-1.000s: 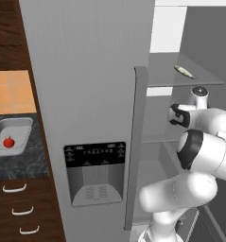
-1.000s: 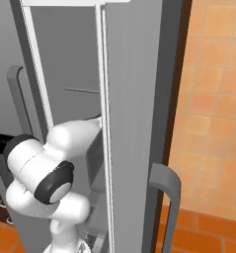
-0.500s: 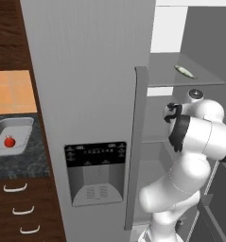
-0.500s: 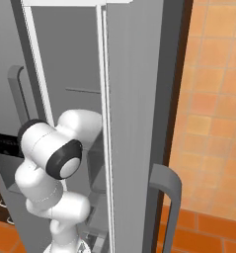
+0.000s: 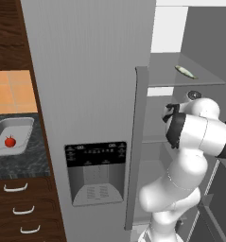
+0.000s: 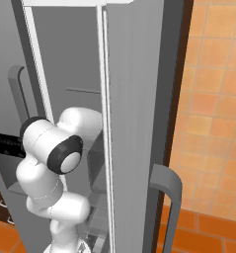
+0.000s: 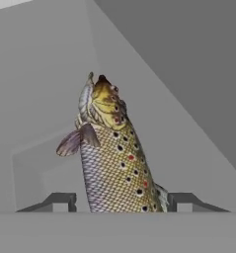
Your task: Place one tomato and one fish in each tupperware on the nearby counter, to pack two identical lunches.
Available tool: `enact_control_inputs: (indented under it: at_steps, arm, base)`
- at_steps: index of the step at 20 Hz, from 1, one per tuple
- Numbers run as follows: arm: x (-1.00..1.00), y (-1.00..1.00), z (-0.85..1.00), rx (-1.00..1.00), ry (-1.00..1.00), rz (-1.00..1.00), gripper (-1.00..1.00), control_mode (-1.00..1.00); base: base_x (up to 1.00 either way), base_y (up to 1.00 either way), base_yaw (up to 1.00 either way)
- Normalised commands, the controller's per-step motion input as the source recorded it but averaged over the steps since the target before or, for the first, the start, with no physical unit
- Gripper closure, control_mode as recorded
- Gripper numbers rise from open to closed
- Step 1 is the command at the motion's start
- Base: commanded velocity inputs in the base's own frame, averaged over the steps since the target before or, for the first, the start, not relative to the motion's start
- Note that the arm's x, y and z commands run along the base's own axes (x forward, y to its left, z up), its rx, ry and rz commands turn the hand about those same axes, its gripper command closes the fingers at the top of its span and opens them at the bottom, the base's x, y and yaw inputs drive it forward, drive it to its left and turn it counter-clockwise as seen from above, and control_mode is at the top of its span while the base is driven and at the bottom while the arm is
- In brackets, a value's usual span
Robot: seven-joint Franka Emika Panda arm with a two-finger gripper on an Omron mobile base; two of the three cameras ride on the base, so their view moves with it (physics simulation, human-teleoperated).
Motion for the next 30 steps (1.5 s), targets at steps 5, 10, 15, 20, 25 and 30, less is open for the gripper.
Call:
enact_control_inputs:
  at_steps: [5, 10, 15, 20, 25, 30]
  arm:
    - [-0.22, 0.02, 0.01, 0.00, 0.00, 0.00, 1.00, -1.00]
    - [-0.96, 0.33, 0.33, 0.00, -0.06, 0.04, 1.00, -1.00]
    - [-1.00, 0.40, 0.94, -0.02, -0.15, 0.12, 1.00, -1.00]
    - [-0.99, 0.48, 1.00, -0.05, 0.07, 0.14, 1.00, -1.00]
    - [-0.98, 0.47, 0.83, -0.09, 0.21, 0.17, 1.00, -1.00]
    - [-0.80, 0.33, 0.06, -0.09, 0.04, 0.19, 1.00, 1.00]
  base:
    - [0.00, 0.00, 0.00]
    - [0.00, 0.00, 0.00]
    - [0.00, 0.00, 0.00]
    - [0.00, 0.00, 0.00]
    - [0.00, 0.00, 0.00]
    - [-0.20, 0.17, 0.07]
